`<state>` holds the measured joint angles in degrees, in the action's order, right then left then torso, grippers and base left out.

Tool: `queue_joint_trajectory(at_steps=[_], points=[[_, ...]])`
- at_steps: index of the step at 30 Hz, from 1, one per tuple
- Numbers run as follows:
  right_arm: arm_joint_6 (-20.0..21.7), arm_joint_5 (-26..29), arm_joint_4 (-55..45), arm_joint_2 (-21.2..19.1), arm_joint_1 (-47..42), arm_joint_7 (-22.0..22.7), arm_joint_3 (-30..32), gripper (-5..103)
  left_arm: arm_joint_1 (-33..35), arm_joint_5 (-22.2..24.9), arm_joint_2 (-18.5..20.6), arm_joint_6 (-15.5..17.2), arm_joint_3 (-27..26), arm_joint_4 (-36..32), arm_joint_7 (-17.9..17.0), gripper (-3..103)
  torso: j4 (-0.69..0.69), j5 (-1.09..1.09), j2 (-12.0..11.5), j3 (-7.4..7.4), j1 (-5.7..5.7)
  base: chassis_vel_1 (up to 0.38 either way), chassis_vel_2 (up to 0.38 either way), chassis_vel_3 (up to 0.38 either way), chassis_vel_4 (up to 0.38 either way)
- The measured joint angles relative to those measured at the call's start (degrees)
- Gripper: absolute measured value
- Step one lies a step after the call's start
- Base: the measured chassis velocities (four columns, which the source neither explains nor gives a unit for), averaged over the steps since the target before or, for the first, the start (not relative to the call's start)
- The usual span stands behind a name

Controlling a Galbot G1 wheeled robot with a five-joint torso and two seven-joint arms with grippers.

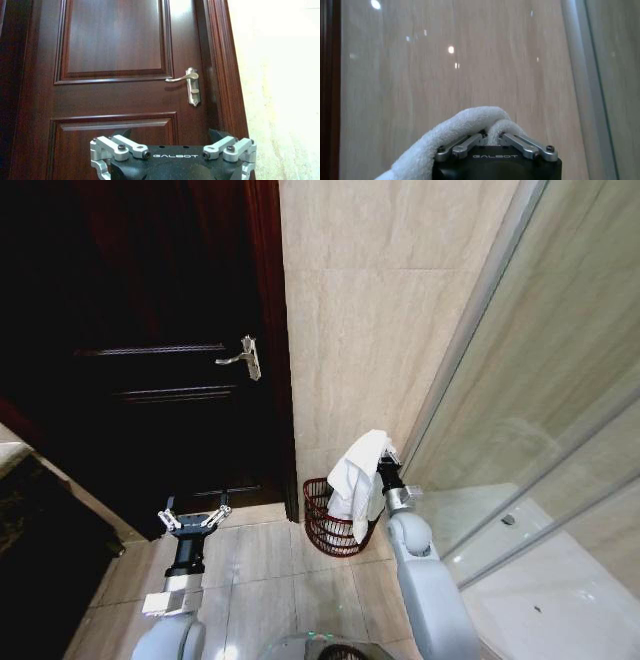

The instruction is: Discard the used towel into the hamper.

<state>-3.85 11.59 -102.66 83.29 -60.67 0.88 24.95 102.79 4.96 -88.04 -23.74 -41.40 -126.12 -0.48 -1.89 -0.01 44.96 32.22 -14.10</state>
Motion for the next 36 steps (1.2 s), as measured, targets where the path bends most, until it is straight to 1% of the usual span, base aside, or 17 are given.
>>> queue_joint_trajectory(at_steps=[5, 8, 11, 12, 15, 16, 19, 24, 32, 34, 36], points=[[4.7, 4.0, -5.5, -3.4, 3.9, 3.2, -2.1, 4, -0.3, -0.1, -0.2, -0.1, 0.5, 0.5, 0.0, 100, 0.00, -0.01, 0.0, 0.01, -0.01, 0.000, 0.000, 0.000, 0.000], [5.0, 4.4, -5.2, -3.8, 4.9, 3.5, -2.5, 4, -0.2, -0.2, -0.2, -0.1, 0.6, 0.5, 0.0, 100, 0.00, -0.01, 0.1, 0.02, -0.01, 0.000, 0.000, 0.000, 0.000], [2.2, 3.9, 0.3, -3.1, 6.6, 2.9, -3.0, 4, 0.2, -0.2, -0.1, -0.7, 0.3, 0.5, 0.0, 100, -0.01, 0.01, 0.1, 0.04, -0.03, 0.000, 0.000, 0.000, 0.000], [2.2, 3.9, 0.3, -3.1, 6.6, 2.9, -3.0, 4, 0.2, -0.2, -0.1, -0.7, 0.3, 0.5, 0.0, 100, -0.01, 0.01, 0.1, 0.04, -0.03, 0.000, 0.000, 0.000, 0.000], [0.2, 2.8, 4.7, -0.6, 6.3, 1.6, -2.8, 4, 0.5, 0.1, -0.1, -1.2, -0.5, 0.5, 0.0, 100, -0.01, 0.02, 0.1, 0.05, -0.03, 0.000, 0.000, 0.000, 0.000], [0.2, 2.8, 4.7, -0.6, 6.3, 1.6, -2.8, 4, 0.5, 0.1, -0.1, -1.2, -0.5, 0.5, 0.0, 100, -0.01, 0.02, 0.1, 0.05, -0.03, 0.000, 0.000, 0.000, 0.000], [-1.9, 1.2, 8.7, 1.0, 6.0, 0.6, -2.1, 4, 0.7, 0.4, 0.0, -1.6, -0.9, 0.8, 0.0, 100, -0.01, 0.01, 0.1, 0.04, -0.03, 0.000, 0.000, 0.000, 0.000], [-3.8, -0.3, 12.2, 2.4, 5.4, 0.4, -1.5, 4, 0.7, 0.6, 0.0, -2.1, -1.0, 1.3, 0.0, 100, -0.01, 0.00, 0.1, 0.05, -0.03, 0.000, 0.000, 0.000, 0.000], [-4.2, -1.6, 12.5, 3.0, 1.8, -0.2, -1.4, 4, 0.6, 0.7, 0.0, -2.5, -0.9, 2.1, 0.0, 100, 0.00, 0.00, 0.1, 0.05, -0.03, 0.000, 0.000, 0.000, 0.000], [-3.9, -1.8, 12.5, 3.0, 1.2, -0.2, -1.4, 4, 0.6, 0.7, 0.0, -2.5, -0.9, 2.1, 0.0, 100, 0.00, 0.00, 0.1, 0.05, -0.03, 0.000, 0.000, 0.000, 0.000], [-2.4, -1.8, 12.3, 2.7, -0.2, -0.2, -1.4, 4, 0.6, 0.7, 0.1, -2.6, -1.0, 2.2, 0.0, 100, 0.00, 0.01, 0.1, 0.05, -0.03, 0.000, 0.000, 0.000, 0.000]])
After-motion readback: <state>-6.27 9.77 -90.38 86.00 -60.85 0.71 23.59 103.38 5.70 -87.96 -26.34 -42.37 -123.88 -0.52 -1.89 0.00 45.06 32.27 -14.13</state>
